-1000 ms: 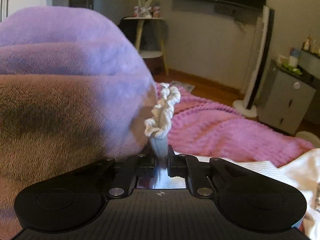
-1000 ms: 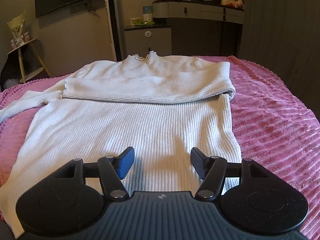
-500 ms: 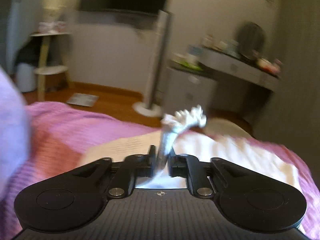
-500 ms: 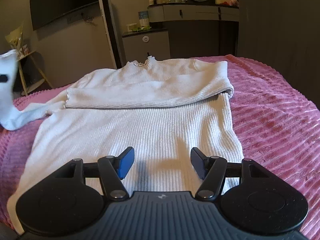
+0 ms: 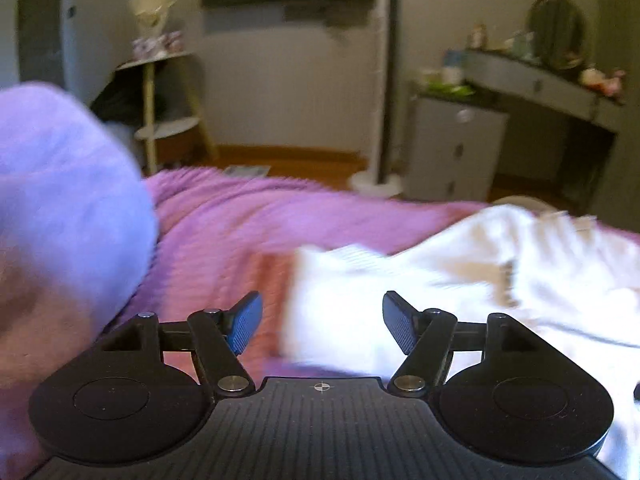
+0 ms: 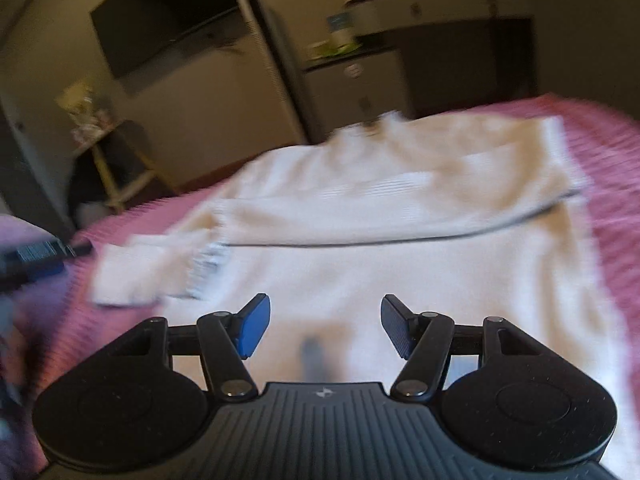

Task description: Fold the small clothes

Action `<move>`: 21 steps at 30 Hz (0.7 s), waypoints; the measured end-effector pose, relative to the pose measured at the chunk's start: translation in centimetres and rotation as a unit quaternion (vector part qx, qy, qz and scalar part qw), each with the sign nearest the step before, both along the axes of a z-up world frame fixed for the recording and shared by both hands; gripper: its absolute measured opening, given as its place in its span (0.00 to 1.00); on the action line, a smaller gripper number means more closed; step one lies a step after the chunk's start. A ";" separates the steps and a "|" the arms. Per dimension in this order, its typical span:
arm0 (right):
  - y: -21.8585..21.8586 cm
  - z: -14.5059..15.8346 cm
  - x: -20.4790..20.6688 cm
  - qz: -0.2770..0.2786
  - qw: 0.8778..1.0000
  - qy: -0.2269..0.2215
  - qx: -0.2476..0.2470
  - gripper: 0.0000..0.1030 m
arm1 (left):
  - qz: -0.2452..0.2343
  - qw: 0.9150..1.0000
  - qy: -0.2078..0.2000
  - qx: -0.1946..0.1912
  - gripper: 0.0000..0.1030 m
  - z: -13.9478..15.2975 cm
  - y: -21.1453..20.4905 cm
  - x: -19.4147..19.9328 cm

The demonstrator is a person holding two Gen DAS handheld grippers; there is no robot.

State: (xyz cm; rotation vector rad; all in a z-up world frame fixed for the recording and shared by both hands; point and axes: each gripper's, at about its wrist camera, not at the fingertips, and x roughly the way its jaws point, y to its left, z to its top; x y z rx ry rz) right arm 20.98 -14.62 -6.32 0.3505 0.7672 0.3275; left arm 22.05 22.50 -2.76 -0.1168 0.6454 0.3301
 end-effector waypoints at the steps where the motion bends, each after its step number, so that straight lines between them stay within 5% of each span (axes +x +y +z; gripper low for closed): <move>1: 0.8 -0.2 0.9 0.011 1.000 0.008 0.020 0.60 | 0.004 1.000 0.007 -0.005 0.70 0.0 0.9 -0.4; 11: 7.7 -3.4 7.1 0.049 0.990 0.083 0.105 0.48 | 0.021 0.999 0.038 -0.014 0.75 -2.8 3.3 -0.9; 13: 8.3 -3.6 7.4 0.055 0.990 0.080 0.100 0.30 | 0.022 0.998 0.049 -0.021 0.75 -3.4 3.2 -0.8; 15: 8.5 -3.2 7.5 0.055 0.992 0.073 0.081 0.07 | 0.022 0.998 0.050 -0.021 0.75 -3.5 2.9 -1.0; 21: 4.0 1.5 6.2 0.007 0.999 -0.036 0.026 0.03 | 0.005 0.999 0.042 -0.004 0.81 -3.1 1.0 -1.5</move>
